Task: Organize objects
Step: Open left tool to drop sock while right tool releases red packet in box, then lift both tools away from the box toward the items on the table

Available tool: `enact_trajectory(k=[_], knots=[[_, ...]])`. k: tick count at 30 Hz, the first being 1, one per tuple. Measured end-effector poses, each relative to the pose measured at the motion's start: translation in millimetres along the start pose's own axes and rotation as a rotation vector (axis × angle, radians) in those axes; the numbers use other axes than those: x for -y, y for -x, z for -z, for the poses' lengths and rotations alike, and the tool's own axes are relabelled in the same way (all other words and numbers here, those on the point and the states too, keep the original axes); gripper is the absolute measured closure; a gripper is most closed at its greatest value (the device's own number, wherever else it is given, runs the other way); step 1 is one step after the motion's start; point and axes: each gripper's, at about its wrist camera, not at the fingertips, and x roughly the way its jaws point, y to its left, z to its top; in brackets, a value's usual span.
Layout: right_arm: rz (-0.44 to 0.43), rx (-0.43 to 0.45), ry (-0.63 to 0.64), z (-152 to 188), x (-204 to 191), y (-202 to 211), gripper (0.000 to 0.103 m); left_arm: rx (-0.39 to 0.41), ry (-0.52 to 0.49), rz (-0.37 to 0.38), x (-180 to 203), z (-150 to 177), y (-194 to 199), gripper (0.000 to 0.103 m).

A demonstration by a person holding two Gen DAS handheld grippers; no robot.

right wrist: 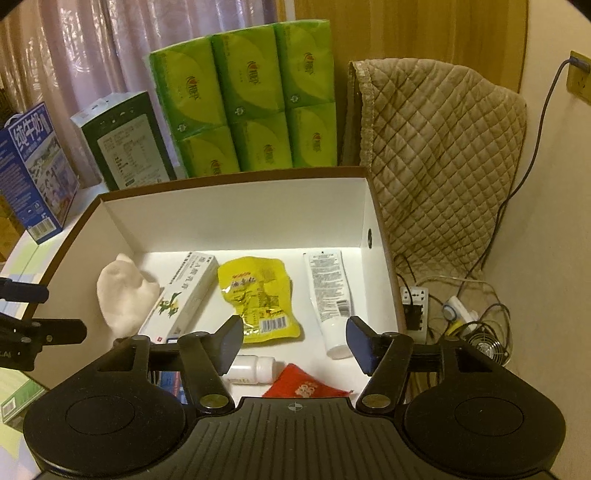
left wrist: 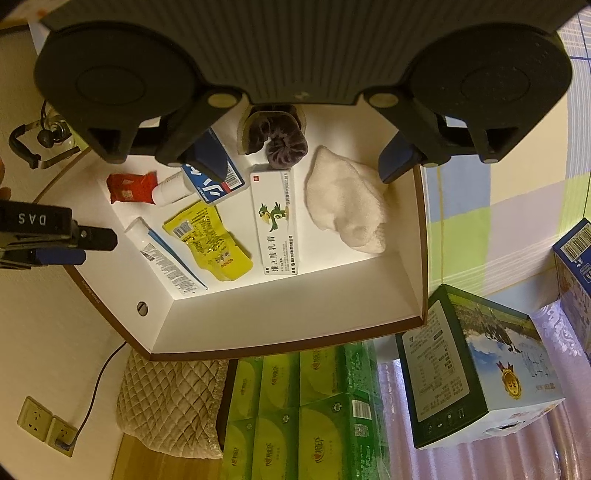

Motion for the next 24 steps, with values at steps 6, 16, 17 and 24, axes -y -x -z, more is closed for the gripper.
enact_trajectory(k=[6,16,17,24], knots=[[-0.009,0.006,-0.004,2.7,-3.6,7.6,0.042,0.008,-0.001,0.003,1.7,1.3,4.9,0.015],[-0.024,0.017,-0.021,13.3,-6.2,26.9,0.040,0.026,0.016,0.004,0.5,7.3,22.2,0.015],[-0.027,0.019,-0.022,14.6,-6.8,29.4,0.040,0.028,0.017,0.004,0.5,8.3,24.3,0.015],[-0.047,0.041,-0.033,21.9,-12.9,49.0,0.040,0.050,0.021,0.008,2.3,15.2,41.5,0.015]])
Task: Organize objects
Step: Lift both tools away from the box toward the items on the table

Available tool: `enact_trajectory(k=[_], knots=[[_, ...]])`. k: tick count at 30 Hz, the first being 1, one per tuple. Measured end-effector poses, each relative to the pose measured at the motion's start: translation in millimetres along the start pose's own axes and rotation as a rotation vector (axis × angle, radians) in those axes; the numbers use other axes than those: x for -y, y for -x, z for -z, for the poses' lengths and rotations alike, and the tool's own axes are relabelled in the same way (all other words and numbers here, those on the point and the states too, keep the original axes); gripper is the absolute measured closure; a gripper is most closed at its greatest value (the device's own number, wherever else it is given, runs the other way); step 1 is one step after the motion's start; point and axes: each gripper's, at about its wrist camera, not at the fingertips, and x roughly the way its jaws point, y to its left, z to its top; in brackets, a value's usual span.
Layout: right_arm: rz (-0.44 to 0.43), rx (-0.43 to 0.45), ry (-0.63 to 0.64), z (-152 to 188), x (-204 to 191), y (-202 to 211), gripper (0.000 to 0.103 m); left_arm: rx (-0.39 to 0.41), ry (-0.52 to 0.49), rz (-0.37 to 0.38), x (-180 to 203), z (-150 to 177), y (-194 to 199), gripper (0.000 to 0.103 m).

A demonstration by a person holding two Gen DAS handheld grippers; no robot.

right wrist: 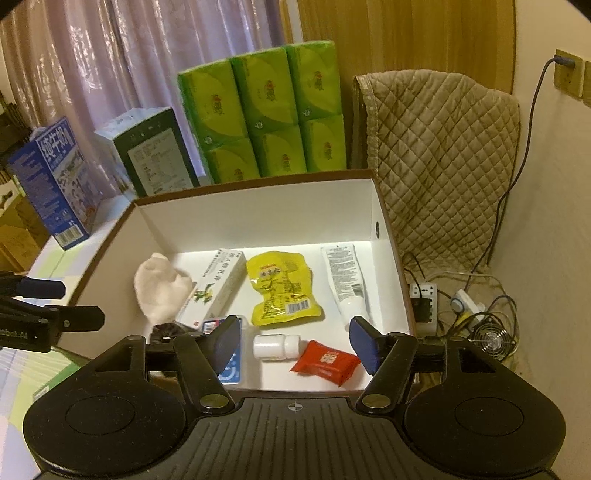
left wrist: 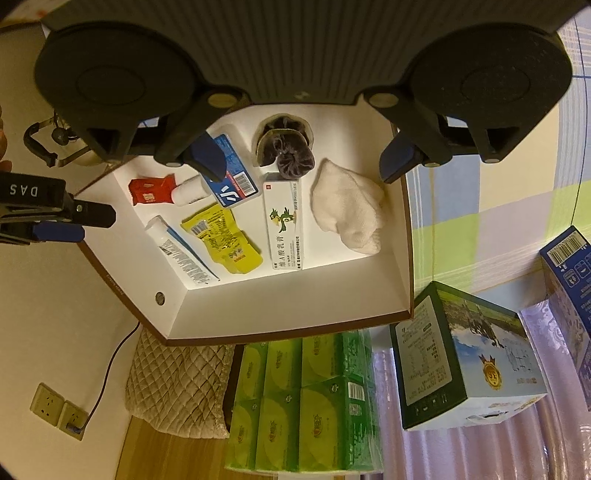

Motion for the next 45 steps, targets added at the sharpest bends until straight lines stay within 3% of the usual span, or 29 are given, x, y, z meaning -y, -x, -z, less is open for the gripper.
enact_trajectory(k=[8,22,45], knots=[[-0.054,0.021,0.012,10.4,-20.3,22.5,0.040,0.024,0.023,0.000,-6.2,18.0,31.7,0.015],[-0.162,-0.020,0.066,42.1,-76.3,32.4,0.039,0.017,0.119,-0.053,-52.5,75.8,84.8,0.014],[-0.259,-0.156,0.098,93.5,-140.2,14.6,0.039,-0.053,0.218,-0.079,-87.1,134.4,97.9,0.014]])
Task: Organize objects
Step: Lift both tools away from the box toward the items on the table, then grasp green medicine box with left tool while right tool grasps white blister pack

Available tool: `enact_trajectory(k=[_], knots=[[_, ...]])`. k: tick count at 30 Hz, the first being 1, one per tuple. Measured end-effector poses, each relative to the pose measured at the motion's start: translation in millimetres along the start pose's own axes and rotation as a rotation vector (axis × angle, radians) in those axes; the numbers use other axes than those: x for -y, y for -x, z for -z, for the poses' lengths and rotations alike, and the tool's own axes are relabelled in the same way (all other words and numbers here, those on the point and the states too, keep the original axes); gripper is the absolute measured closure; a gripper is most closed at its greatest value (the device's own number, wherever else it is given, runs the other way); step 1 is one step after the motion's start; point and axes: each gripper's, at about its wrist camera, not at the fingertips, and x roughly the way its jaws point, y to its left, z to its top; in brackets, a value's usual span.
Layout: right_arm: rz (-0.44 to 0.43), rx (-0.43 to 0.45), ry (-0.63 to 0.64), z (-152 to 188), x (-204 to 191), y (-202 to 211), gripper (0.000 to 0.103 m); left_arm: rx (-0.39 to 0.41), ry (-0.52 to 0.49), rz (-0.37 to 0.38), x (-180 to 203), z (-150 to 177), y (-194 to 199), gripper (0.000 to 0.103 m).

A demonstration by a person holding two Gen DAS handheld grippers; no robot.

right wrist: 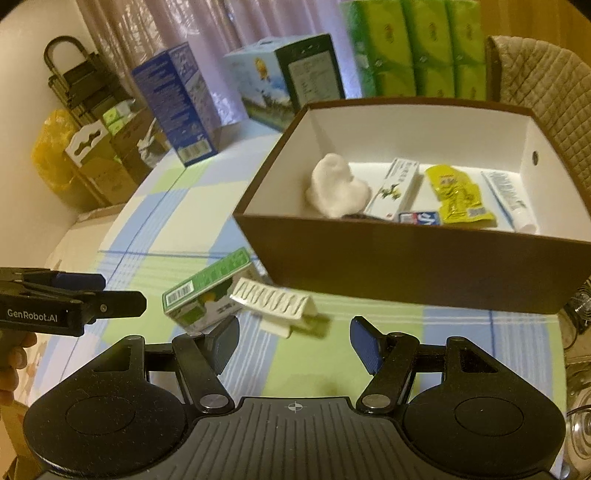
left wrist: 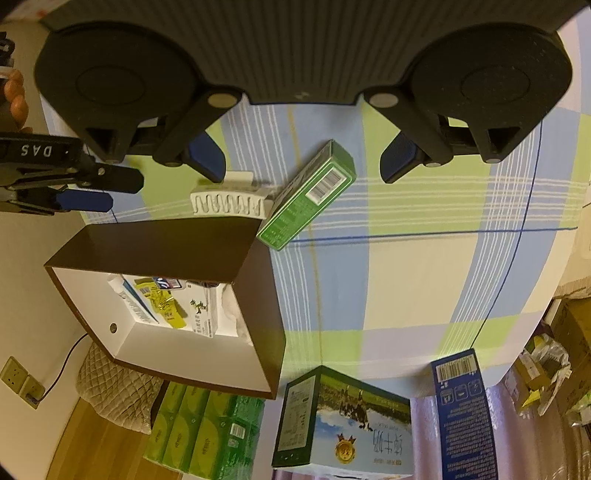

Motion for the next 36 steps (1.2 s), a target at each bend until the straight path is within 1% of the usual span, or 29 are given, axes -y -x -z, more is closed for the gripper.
enact_trajectory(k=[9,15,18,25,31,36], knots=[[-0.005,-0.044,0.017,6.3,-8.8,-20.8,0.039,-0.030,0.010,-0.004,-9.4,5.8,-11.4,0.014],[0.004,-0.053,0.078,6.6,-13.0,-40.7,0.039,-0.058,-0.004,-0.012,-14.8,5.9,-27.5,0.015],[0.008,-0.054,0.114,4.0,-13.8,-50.3,0.039,-0.071,-0.026,-0.018,-14.6,4.3,-37.5,0.017],[0.025,-0.048,0.228,-7.0,-15.4,-71.6,0.039,-0.099,-0.099,-0.023,-11.3,-5.1,-66.3,0.023],[0.019,-0.078,0.311,-11.1,-18.5,-88.0,0.039,-0.128,-0.157,-0.008,-8.4,-14.9,-89.5,0.027],[0.014,-0.102,0.399,-10.2,-23.2,-99.6,0.040,-0.141,-0.214,0.003,-3.0,-19.0,-102.7,0.027]])
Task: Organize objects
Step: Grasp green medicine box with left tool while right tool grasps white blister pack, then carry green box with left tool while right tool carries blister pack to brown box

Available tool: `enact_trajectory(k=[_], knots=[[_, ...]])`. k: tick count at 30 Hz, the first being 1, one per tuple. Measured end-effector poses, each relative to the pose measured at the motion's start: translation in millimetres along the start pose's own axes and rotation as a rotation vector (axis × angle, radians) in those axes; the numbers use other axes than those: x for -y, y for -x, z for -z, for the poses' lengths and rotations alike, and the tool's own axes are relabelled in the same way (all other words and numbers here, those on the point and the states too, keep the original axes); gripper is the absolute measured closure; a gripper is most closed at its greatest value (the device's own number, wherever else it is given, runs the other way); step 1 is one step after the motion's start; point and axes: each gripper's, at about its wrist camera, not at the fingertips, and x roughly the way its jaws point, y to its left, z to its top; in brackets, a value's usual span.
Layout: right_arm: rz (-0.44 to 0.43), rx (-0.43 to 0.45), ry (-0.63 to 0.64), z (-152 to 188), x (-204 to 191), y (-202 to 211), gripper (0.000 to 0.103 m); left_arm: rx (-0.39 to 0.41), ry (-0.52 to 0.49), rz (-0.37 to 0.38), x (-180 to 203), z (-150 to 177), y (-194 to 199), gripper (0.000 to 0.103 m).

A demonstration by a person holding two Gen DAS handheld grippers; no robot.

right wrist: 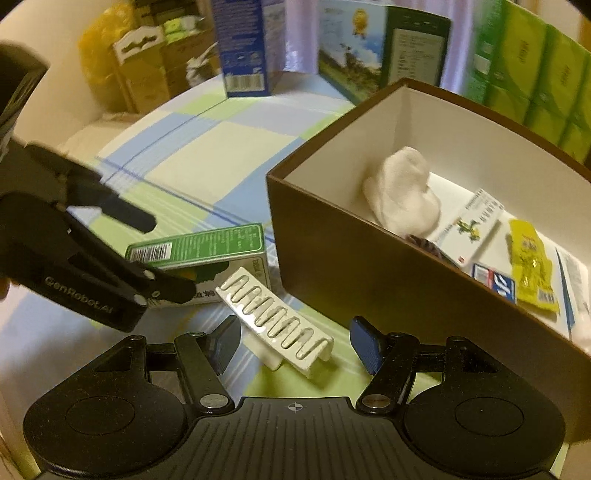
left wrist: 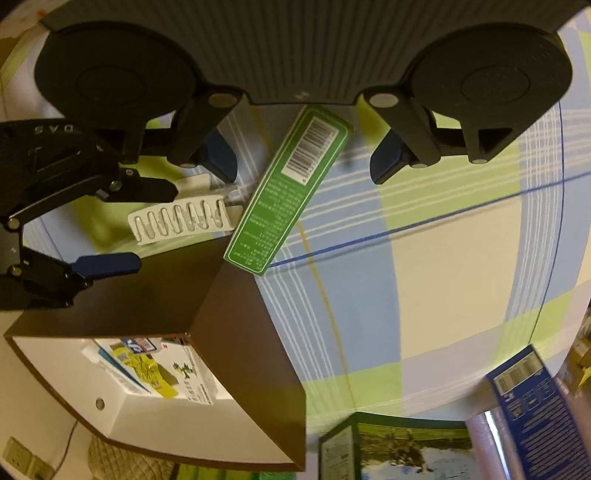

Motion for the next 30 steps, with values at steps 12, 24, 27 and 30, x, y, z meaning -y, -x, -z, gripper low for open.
enact_trajectory(k=[12,24,27,30], knots=[[-0.043,-0.024,0.093,-2.8,-6.7,-19.6,0.058,-0.026,0.030,0.006,2.2,-1.2,-15.6,0.056],[-0.024,-0.065,0.054,5.2,-16.3,-12.5,0.078,-0.029,0.110,-0.029,-5.8,19.5,-2.3,0.077],[-0.024,-0.075,0.038,10.5,-19.8,-7.9,0.078,-0.043,0.121,-0.044,-6.5,29.6,4.0,0.077],[-0.030,-0.081,0.026,17.4,-24.4,-1.7,0.078,-0.058,0.138,-0.052,-8.5,41.7,11.5,0.077]])
